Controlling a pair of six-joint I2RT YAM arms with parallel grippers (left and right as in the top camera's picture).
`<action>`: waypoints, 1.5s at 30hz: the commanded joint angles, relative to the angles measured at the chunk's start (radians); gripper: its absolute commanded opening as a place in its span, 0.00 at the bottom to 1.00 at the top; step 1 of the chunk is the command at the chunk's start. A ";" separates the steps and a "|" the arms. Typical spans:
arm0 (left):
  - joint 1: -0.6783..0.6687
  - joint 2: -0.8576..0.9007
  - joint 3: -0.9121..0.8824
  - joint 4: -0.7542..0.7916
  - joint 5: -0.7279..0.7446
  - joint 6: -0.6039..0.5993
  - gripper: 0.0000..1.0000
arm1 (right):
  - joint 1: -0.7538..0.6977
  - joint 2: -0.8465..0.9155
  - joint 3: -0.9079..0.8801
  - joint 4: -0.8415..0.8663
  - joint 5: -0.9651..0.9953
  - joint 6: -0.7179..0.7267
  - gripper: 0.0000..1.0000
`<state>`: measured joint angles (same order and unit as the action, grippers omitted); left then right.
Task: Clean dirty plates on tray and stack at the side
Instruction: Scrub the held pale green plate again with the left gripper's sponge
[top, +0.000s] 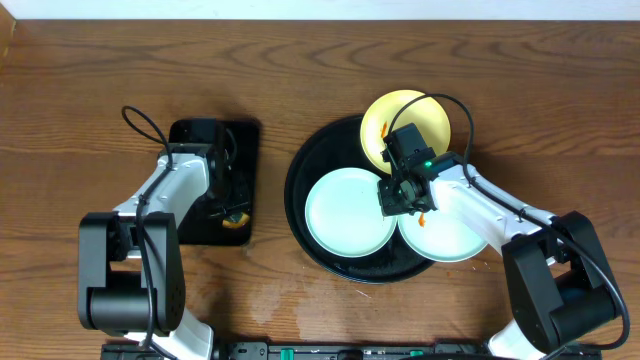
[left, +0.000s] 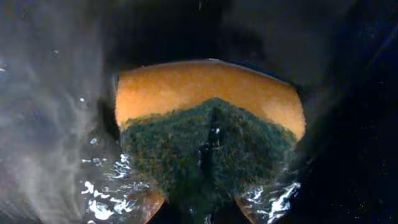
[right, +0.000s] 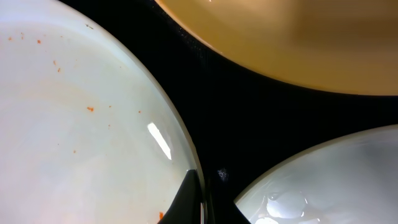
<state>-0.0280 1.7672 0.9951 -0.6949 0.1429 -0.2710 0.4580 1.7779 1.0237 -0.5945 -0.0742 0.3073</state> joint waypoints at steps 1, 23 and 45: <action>0.001 -0.020 0.047 -0.056 -0.016 0.008 0.07 | 0.006 -0.021 0.017 0.000 0.033 0.021 0.01; -0.343 -0.100 0.124 0.126 0.287 -0.335 0.07 | 0.006 -0.021 0.017 0.011 0.048 0.022 0.01; -0.648 0.149 0.122 0.410 0.256 -0.913 0.07 | 0.006 -0.021 0.017 0.008 0.048 0.022 0.01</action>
<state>-0.6621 1.8900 1.1217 -0.2878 0.4175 -1.0756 0.4576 1.7775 1.0237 -0.5865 -0.0536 0.3103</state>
